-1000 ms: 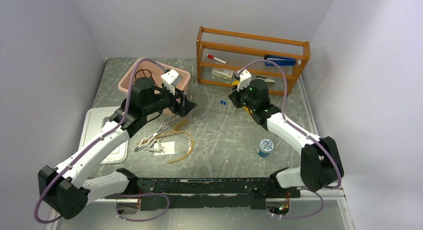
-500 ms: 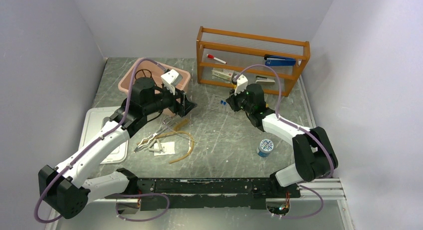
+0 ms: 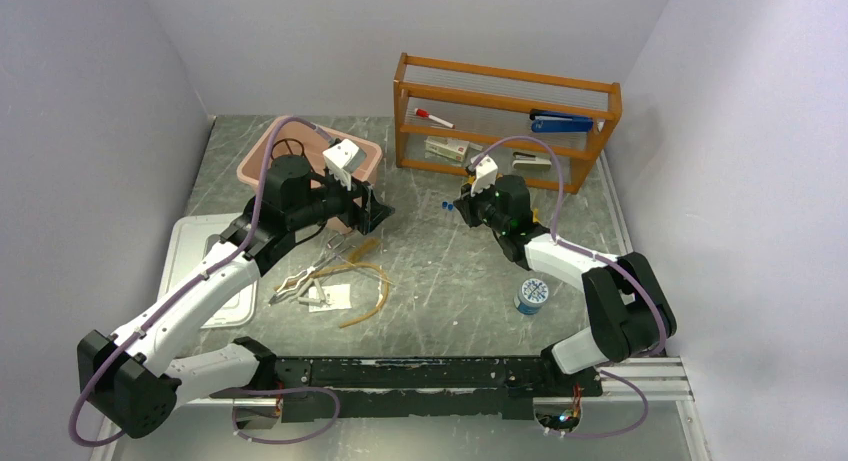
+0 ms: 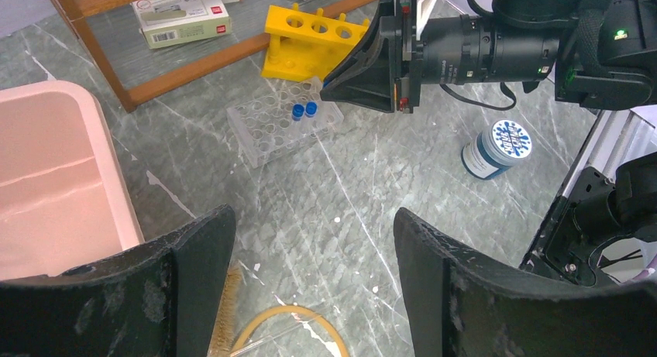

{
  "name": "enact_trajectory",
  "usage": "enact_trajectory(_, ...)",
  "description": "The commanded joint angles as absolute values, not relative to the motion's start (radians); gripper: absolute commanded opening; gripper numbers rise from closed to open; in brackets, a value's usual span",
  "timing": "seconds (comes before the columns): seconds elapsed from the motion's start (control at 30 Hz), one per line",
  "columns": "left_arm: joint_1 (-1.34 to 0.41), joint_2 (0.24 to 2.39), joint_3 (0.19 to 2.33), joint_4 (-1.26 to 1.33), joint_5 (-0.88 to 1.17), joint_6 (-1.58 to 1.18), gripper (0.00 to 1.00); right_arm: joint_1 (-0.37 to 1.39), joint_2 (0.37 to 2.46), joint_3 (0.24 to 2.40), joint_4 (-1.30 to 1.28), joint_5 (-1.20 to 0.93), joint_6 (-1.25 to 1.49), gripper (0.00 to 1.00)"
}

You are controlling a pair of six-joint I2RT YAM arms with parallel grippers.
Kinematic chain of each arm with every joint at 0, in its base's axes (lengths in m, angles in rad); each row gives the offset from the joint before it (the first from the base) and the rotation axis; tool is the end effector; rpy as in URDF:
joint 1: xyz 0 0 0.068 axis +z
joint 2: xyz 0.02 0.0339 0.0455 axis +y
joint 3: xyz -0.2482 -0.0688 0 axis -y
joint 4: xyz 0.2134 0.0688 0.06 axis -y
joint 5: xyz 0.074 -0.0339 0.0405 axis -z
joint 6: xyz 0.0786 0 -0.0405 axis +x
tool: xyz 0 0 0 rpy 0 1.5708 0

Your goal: Organize the chemistry lab equipment

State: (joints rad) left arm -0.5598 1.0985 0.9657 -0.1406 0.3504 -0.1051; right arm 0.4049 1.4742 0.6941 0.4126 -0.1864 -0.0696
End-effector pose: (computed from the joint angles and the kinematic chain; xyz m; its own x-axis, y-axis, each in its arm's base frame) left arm 0.2135 -0.1656 0.3258 -0.3092 0.0775 -0.9478 0.7505 0.6320 -0.1932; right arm 0.2986 0.1438 0.1988 -0.2915 -0.1993 -0.9356 -0.5677 0.8232 0.0015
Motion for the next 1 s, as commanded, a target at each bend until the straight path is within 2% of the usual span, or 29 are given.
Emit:
enact_trajectory(0.0, -0.563, 1.105, 0.969, -0.138, 0.336, -0.109, 0.78, 0.403, 1.482, 0.665, 0.466, -0.179, -0.091, 0.06)
enact_trajectory(0.57, -0.561, 1.1, 0.974, -0.144, 0.328, -0.106, 0.78, 0.403, 1.497, 0.609, 0.573, -0.171, -0.083, 0.13)
enact_trajectory(0.67, -0.561, 1.099, 0.973, -0.143, 0.327, -0.104, 0.78, 0.403, 1.502, 0.621, 0.545, -0.166, -0.067, 0.19)
enact_trajectory(0.77, -0.561, 1.1, 0.972, -0.143, 0.328, -0.104, 0.78, 0.403, 1.504, 0.642, 0.509, -0.164, -0.052, 0.29)
enact_trajectory(0.97, -0.562, 1.098, 0.97, -0.141, 0.328, -0.104, 0.78, 0.402, 1.469, 0.644, 0.488, -0.156, -0.026, 0.34)
